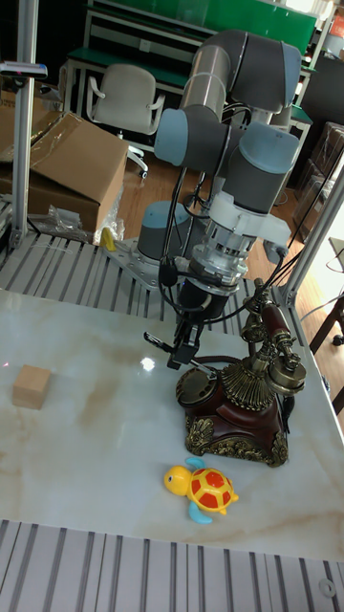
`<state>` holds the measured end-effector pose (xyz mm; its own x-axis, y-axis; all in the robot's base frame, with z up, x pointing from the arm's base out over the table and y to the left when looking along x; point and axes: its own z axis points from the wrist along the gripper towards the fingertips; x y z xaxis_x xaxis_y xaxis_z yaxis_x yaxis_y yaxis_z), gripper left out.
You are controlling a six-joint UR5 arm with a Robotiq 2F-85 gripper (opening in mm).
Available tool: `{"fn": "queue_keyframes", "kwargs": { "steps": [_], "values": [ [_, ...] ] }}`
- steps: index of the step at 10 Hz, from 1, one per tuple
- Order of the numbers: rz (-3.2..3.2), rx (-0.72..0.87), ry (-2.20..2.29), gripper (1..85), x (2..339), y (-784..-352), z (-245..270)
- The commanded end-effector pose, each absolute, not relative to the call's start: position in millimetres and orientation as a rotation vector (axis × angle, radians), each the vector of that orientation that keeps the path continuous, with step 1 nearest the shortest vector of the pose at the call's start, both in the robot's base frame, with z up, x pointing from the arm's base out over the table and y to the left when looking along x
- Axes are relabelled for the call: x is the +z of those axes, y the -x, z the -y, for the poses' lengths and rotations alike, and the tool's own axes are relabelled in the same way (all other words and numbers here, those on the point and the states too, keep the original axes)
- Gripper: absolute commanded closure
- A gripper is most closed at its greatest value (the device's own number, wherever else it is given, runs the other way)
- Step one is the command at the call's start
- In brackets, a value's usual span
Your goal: Dial a number on an old rotary phone
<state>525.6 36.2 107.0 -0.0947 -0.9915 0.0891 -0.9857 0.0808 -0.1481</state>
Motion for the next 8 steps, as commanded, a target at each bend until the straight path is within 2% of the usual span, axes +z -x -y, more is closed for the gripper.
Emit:
{"fn": "queue_keyframes", "kwargs": {
  "steps": [1,8],
  "values": [
    [-2.283,-0.255,2.078,84.3,104.3,-524.5,-35.6],
    [-2.277,-0.262,2.084,84.3,99.9,-528.4,-34.1]
  ]
}}
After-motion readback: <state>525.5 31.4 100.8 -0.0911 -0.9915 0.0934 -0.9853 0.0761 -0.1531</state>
